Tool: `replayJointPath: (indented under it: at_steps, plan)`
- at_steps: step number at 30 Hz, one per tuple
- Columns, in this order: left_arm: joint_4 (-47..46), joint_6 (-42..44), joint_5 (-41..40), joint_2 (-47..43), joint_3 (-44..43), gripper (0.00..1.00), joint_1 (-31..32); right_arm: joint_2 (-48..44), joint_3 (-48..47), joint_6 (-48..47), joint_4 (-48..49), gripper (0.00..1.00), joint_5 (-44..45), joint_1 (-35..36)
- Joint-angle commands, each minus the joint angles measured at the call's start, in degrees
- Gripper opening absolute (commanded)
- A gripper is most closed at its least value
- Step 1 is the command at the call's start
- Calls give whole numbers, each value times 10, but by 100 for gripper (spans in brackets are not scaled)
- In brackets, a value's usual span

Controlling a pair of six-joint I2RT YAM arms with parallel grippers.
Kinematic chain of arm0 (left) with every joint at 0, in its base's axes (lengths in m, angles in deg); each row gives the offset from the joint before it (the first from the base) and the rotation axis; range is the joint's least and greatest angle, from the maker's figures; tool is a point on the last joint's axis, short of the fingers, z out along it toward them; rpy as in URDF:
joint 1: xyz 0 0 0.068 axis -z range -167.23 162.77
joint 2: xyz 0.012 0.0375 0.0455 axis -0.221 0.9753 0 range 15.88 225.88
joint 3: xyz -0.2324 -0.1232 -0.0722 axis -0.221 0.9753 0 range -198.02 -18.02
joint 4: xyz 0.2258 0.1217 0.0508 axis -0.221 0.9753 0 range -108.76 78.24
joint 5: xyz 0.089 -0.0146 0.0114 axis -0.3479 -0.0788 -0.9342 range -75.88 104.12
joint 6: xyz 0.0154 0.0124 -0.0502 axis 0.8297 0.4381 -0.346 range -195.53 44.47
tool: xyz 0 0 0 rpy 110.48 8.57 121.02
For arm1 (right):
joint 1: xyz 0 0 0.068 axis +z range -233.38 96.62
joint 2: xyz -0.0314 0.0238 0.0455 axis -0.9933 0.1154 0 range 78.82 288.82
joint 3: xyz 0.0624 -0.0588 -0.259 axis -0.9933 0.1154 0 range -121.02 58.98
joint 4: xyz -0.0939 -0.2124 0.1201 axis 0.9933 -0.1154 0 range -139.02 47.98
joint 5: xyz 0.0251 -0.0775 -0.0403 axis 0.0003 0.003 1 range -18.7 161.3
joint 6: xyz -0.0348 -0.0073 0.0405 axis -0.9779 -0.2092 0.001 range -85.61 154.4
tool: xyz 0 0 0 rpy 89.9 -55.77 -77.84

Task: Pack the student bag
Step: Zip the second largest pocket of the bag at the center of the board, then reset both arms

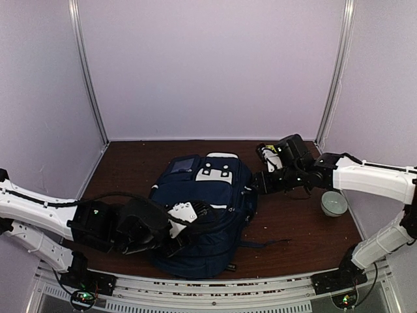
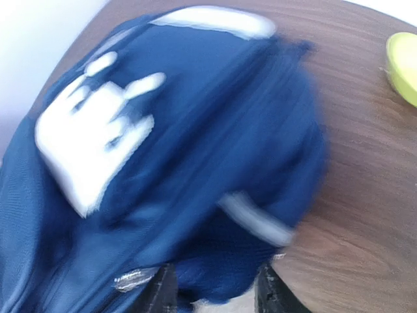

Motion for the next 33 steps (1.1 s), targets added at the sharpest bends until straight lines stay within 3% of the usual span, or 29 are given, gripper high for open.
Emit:
replayJointPath:
  at_steps: [1, 5, 8, 12, 17, 19, 21, 23, 26, 29, 31, 33]
  plan:
    - [20, 1, -31, -8, -59, 69, -1, -25, -25, -41, -16, 62, 63, -20]
    - [57, -1, -84, -20, -87, 87, -14, -82, -19, -53, -21, 83, 101, -37]
    - [83, -7, -87, -55, -86, 88, -79, -115, -4, -62, -24, 86, 150, -61]
    - [110, -10, -166, -100, -55, 88, -214, -183, 64, -61, 31, 86, 254, -108]
    - [61, 7, -164, -177, 38, 87, -432, -315, 257, -121, 266, 91, 411, -172]
    - [-14, 38, -212, -203, 109, 97, -477, -362, 341, -181, 381, 92, 433, -180]
    - [-133, 104, -240, -220, 191, 98, -510, -380, 406, -252, 476, 92, 453, -186]
    - [-214, 105, -245, -222, 241, 98, -570, -360, 444, -266, 523, 92, 495, -200]
    - [-231, 55, -139, -205, 265, 98, -677, -298, 477, -258, 599, 93, 495, -228]
    - [-366, 108, -159, -139, 302, 98, -700, -206, 505, -271, 725, 93, 438, -253]
    - [-448, 121, -128, -76, 317, 98, -723, -174, 491, -278, 754, 94, 441, -260]
    - [-449, 130, -103, -30, 287, 98, -737, -144, 502, -270, 835, 94, 401, -292]
